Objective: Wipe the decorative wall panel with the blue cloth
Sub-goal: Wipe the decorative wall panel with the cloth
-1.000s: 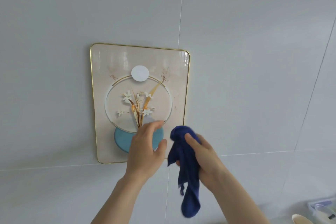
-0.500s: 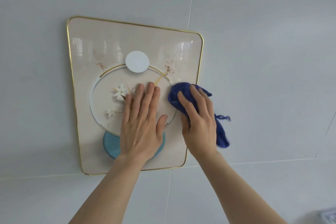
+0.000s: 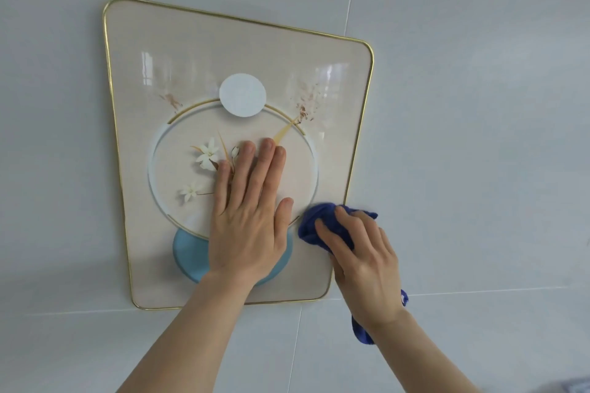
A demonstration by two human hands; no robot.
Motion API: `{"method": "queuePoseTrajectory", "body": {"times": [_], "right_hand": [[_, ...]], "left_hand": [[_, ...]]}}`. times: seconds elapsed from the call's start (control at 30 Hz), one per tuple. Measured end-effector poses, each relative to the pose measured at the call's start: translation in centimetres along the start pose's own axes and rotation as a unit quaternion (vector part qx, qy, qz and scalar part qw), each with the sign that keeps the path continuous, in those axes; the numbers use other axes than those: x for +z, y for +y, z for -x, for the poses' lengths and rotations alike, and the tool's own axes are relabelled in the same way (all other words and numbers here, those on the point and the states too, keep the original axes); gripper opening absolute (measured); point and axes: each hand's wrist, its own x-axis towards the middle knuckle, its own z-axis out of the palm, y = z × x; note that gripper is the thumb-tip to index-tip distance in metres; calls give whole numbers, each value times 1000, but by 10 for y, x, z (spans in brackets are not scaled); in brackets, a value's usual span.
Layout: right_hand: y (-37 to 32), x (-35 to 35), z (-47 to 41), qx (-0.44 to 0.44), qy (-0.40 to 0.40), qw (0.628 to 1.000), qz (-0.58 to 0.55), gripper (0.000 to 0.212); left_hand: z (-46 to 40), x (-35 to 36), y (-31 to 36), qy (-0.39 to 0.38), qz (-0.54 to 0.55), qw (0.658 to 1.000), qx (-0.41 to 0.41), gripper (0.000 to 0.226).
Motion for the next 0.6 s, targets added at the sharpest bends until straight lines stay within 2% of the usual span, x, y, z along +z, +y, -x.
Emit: {"method": "queuePoseTrajectory", "body": {"times": [0.17, 0.3, 0.43, 0.5, 0.53, 0.6], "right_hand": [[5, -13, -82, 77, 96, 992, -19, 51], [8, -24, -127, 79, 101, 992, -9, 51], [8, -32, -133, 109, 91, 989, -50, 37], [5, -45, -134, 200, 106, 961, -157, 28], [2, -55, -136, 268, 108, 934, -212, 24], [-2, -71, -140, 412, 96, 849, -316, 16]], "left_hand": [[0, -1, 1, 11, 1, 1000, -4, 64], [-1, -2, 2, 13, 6, 1000, -4, 63], [-1, -5, 2, 4, 11, 1000, -9, 64], [-2, -9, 4, -3, 17, 1000, -10, 65], [-2, -12, 5, -5, 22, 1000, -11, 65], [-3, -18, 5, -7, 38, 999, -13, 66]]}}
